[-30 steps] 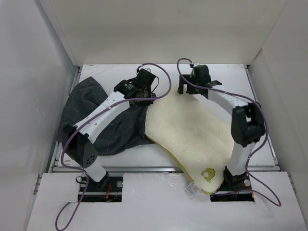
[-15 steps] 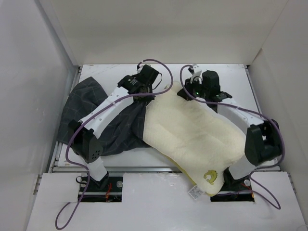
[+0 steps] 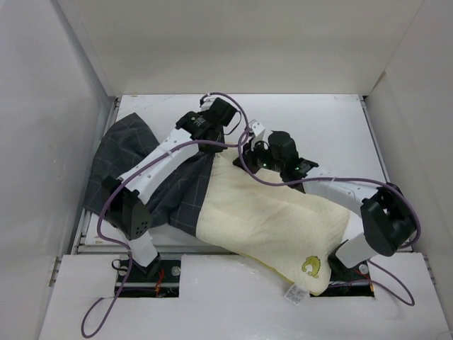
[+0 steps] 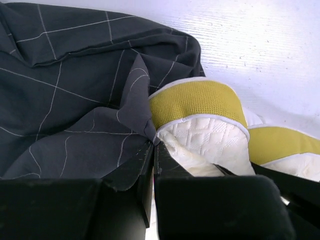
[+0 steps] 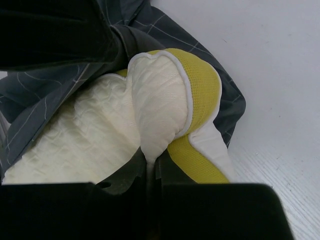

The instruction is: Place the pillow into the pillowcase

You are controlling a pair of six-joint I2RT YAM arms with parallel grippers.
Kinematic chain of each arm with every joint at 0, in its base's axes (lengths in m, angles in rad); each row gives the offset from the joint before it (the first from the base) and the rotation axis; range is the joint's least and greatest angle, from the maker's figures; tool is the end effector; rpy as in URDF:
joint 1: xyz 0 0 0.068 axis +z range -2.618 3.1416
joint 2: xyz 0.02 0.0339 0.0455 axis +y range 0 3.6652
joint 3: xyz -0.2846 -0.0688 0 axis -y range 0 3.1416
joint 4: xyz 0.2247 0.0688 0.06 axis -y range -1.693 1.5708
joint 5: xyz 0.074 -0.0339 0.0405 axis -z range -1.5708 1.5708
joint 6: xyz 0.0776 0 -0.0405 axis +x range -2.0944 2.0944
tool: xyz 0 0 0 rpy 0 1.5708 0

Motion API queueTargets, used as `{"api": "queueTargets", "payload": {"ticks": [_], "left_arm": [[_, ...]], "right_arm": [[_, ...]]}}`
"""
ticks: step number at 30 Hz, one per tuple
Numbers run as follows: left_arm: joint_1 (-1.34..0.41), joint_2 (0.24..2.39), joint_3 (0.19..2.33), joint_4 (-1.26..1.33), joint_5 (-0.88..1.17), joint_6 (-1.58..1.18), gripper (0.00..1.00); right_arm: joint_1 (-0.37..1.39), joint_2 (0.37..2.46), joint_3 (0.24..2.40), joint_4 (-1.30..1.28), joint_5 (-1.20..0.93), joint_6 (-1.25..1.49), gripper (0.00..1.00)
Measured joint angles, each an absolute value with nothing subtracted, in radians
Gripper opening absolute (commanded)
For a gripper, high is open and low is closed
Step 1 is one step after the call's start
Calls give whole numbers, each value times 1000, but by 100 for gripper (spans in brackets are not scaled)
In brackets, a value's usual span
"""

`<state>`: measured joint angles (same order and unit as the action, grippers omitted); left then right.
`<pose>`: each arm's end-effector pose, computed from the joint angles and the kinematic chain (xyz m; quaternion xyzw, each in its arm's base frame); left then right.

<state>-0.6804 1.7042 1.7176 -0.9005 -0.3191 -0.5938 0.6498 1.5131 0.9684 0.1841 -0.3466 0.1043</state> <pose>0.3068 -0.2170 0.3441 -0.0129 0.9316 -0.0766 0.3551 0.2742 0.2415 0.2807 -0.3127 0.7538 0.3382 0.4687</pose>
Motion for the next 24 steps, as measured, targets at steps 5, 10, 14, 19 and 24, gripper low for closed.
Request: {"api": "queueTargets", "payload": {"ticks": [5,10,14,19,24], "left_arm": [[-680,1710,1720,-912,-354,-621,0],[-680,1775,1805,-951,-398,-641,0],[-682,1835,1861,-979,-419,-652,0],[-692,1843,1864,-969,-408,-648,0],[-702,1765,1769,-886,-395,-627,0]], "right_arm": [[670,1507,916,252,-337,99,0],[741,1477,864,292,-339,61,0],[773,1451,830,321,-348,28,0],[774,1486,843,341,-335,11,0],[736,1640,928,405,-425,22,0]]}}
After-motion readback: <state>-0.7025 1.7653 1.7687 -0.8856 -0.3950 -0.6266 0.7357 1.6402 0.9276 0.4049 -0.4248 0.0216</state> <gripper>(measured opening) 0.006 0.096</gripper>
